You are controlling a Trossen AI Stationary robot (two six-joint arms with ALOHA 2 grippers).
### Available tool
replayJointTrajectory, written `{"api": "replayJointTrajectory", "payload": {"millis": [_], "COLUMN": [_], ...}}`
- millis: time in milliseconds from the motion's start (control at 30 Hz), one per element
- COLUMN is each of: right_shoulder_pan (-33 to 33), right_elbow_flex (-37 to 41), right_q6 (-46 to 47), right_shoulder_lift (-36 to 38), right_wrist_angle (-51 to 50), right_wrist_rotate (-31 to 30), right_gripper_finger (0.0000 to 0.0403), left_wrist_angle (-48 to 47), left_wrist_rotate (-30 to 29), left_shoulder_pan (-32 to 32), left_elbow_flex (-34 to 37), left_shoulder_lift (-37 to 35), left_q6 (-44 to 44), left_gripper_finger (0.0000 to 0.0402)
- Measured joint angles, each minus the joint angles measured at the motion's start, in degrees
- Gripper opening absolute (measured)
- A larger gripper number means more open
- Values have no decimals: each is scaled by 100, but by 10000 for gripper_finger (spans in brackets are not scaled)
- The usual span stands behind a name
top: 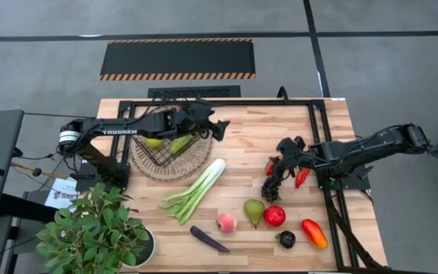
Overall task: Build produce basket
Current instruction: Put the red watermelon into the wire basket
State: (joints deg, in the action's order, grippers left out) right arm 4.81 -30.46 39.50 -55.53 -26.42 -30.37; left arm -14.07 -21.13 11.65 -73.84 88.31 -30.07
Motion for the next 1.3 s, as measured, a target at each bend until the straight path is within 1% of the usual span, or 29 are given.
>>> {"api": "replayJointTrajectory", "payload": {"millis": [67,200,400,533,667,800,900,1067,1300], "right_shoulder_pan": [-212,-617,-938,-1008,-1024,-1022,-1022,-1022,-1022], "right_elbow_flex": [0,0,0,0,0,0,0,0,0], "right_q6": [-4,-74,-89,-93,-93,-93,-93,-93,-93], "right_shoulder_lift": [0,0,0,0,0,0,0,0,0], "right_wrist_angle": [-2,5,7,7,7,9,9,9,9], "right_wrist_rotate": [-142,-101,-100,-99,-98,-97,-96,-96,-94], "right_gripper_finger": [255,255,255,255,255,255,255,255,255], "left_wrist_angle": [79,197,196,200,200,200,199,200,200], "left_wrist_rotate": [91,327,779,829,913,1299,1693,2341,2357], "left_shoulder_pan": [118,285,340,336,332,324,269,46,-447], "left_elbow_flex": [0,0,0,0,0,0,0,0,0], "left_shoulder_lift": [0,0,0,0,0,0,0,0,0], "left_q6": [-16,-17,264,547,529,466,400,45,-508], "left_gripper_finger": [377,377,377,377,377,377,377,377,377]}}
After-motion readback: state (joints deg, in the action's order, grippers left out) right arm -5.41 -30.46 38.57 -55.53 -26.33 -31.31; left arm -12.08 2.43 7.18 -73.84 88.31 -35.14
